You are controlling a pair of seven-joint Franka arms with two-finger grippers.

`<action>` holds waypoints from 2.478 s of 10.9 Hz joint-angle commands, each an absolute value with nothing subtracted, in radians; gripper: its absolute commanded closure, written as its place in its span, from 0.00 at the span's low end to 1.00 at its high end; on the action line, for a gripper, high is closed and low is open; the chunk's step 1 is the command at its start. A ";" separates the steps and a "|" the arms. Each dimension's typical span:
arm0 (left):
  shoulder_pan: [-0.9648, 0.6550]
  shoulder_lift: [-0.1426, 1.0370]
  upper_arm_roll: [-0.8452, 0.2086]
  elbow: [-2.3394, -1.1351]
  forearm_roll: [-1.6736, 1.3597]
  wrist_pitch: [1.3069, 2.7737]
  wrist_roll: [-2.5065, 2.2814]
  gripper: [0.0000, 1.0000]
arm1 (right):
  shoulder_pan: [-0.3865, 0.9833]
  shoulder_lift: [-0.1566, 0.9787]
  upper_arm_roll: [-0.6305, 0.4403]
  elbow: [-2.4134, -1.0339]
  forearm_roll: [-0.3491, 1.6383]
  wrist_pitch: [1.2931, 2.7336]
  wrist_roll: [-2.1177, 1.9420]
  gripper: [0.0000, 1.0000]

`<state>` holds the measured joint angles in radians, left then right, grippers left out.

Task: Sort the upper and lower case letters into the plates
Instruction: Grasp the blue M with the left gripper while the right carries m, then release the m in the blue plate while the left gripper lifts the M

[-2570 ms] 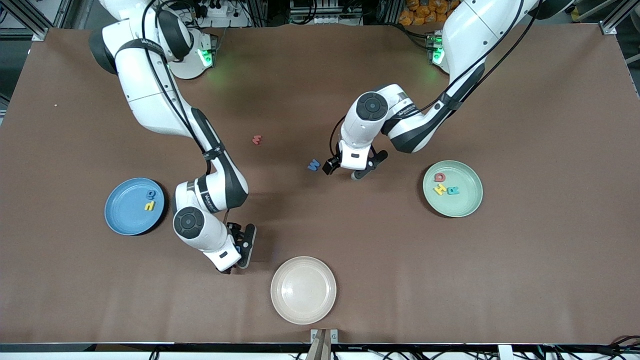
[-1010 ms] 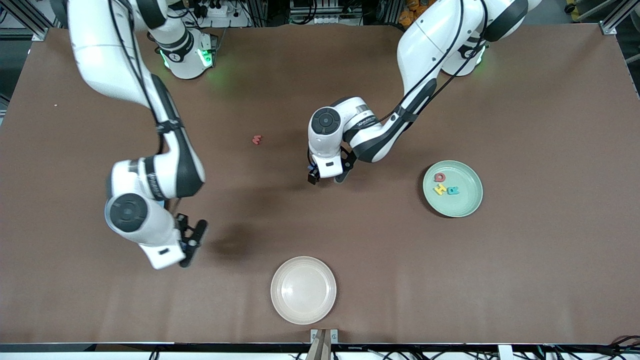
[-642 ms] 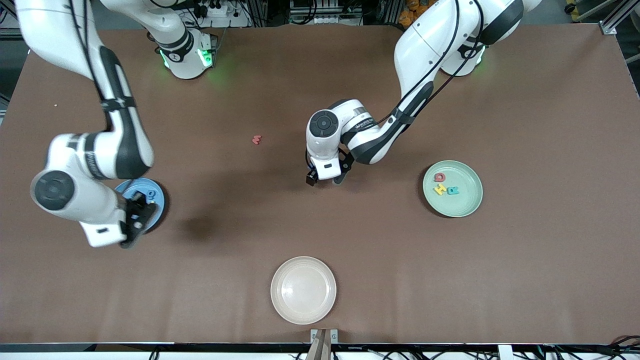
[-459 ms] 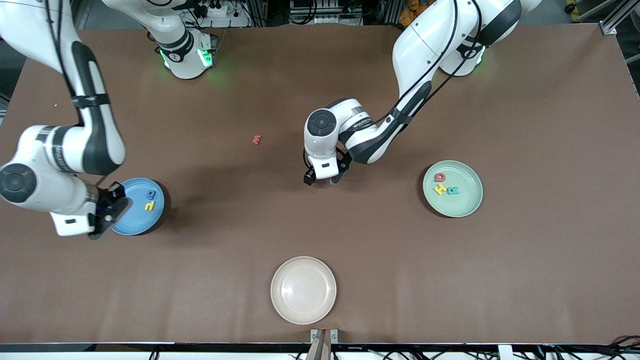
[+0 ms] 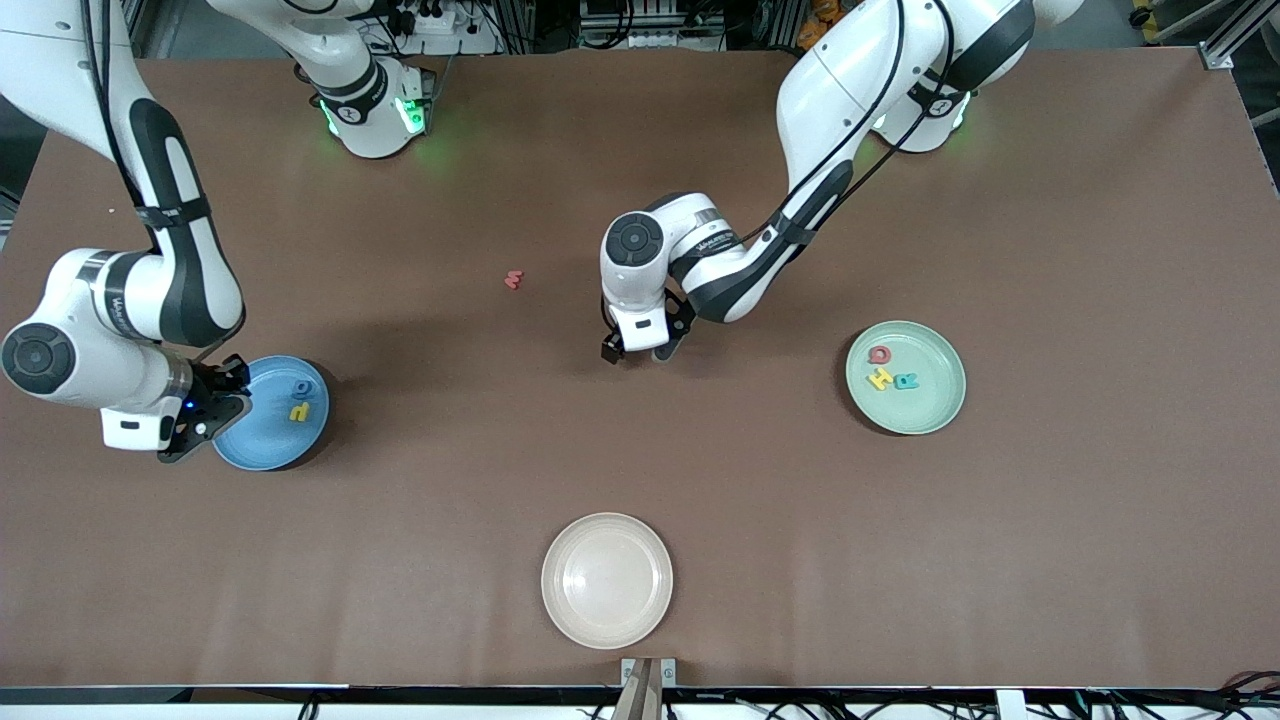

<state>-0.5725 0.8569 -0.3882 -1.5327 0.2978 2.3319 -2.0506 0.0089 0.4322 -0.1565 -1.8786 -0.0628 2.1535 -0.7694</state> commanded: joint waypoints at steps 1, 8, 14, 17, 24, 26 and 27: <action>-0.591 0.890 -0.377 -1.500 0.282 2.313 -2.063 0.00 | -0.009 0.413 -0.141 -1.891 -0.054 2.166 -0.730 0.00; -0.600 0.888 -0.379 -1.500 0.279 2.313 -2.065 0.20 | 0.002 0.407 -0.141 -1.783 -0.052 2.157 -0.595 0.00; -0.600 0.888 -0.377 -1.500 0.285 2.313 -2.060 0.74 | 0.012 0.365 -0.103 -1.786 -0.046 2.100 -0.298 0.00; -0.594 0.879 -0.379 -1.502 0.290 2.313 -2.051 0.83 | 0.006 0.344 -0.029 -1.810 -0.044 2.098 -0.137 0.00; -0.332 0.796 -0.560 -1.500 0.264 2.111 -1.815 0.87 | -0.020 0.344 0.064 -1.841 -0.043 2.085 0.052 0.00; -0.287 0.756 -0.560 -1.515 0.264 2.019 -1.711 0.87 | 0.008 0.344 0.064 -1.841 -0.041 2.083 0.099 0.00; -0.241 0.741 -0.561 -1.522 0.264 1.978 -1.641 0.87 | 0.030 0.342 0.064 -1.842 -0.041 2.079 0.142 0.00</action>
